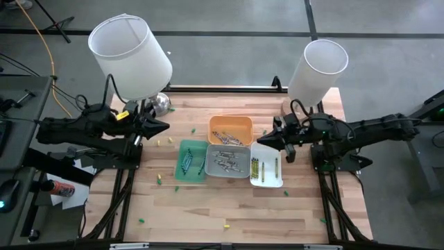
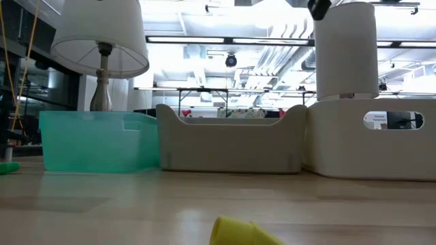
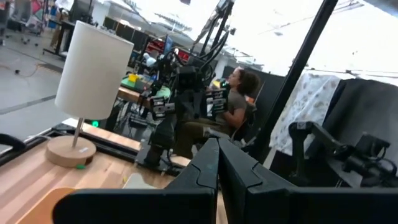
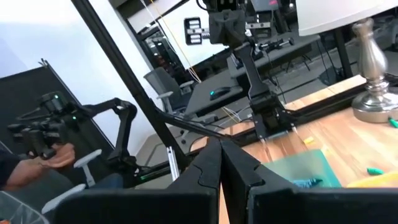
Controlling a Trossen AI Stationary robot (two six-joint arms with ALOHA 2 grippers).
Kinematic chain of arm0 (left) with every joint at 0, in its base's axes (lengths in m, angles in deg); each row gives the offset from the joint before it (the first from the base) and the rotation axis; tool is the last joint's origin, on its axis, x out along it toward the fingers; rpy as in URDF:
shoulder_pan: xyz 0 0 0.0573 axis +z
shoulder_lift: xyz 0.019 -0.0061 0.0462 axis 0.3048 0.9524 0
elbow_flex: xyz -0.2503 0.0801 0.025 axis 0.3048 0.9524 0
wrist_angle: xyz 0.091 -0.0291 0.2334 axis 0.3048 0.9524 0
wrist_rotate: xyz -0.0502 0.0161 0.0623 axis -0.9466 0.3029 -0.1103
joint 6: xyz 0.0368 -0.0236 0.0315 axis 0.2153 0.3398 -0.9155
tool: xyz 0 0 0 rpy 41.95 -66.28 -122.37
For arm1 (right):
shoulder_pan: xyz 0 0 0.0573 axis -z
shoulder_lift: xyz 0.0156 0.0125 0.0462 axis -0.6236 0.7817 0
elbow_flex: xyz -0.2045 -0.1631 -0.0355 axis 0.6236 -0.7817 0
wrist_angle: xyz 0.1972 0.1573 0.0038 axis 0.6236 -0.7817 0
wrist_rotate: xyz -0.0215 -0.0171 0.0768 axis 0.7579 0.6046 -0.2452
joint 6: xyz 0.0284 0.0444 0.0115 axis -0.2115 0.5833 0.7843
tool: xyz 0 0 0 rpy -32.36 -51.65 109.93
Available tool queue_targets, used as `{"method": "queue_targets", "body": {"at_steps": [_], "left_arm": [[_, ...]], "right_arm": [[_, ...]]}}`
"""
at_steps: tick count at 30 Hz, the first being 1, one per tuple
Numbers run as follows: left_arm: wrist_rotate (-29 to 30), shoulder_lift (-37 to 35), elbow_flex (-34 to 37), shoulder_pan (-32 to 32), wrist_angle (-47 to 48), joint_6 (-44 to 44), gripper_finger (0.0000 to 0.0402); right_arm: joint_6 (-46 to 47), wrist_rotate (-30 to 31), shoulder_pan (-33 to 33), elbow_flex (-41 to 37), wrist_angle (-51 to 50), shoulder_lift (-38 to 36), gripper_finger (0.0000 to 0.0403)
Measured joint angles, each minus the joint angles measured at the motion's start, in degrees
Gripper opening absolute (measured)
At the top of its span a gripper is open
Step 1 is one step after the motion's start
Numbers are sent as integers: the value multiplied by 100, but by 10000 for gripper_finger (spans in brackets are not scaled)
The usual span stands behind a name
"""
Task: Sort crayons
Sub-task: Return to Home Position
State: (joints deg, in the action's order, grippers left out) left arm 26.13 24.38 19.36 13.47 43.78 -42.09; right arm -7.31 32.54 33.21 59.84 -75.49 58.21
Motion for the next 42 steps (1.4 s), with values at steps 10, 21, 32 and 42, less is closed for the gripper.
{"method": "queue_targets", "body": {"at_steps": [10,21,32,42], "left_arm": [[-99,-398,56,-2,279,-403,0],[-168,-974,1999,-2,-1938,310,0],[616,-1615,2705,-2,-2562,232,0],[840,-1928,3226,-2,-3228,137,0]], "right_arm": [[9,258,0,0,213,94,0],[1,345,0,0,213,94,0],[-4,346,0,0,-54,91,0],[8,346,0,-2,-168,91,0]]}}
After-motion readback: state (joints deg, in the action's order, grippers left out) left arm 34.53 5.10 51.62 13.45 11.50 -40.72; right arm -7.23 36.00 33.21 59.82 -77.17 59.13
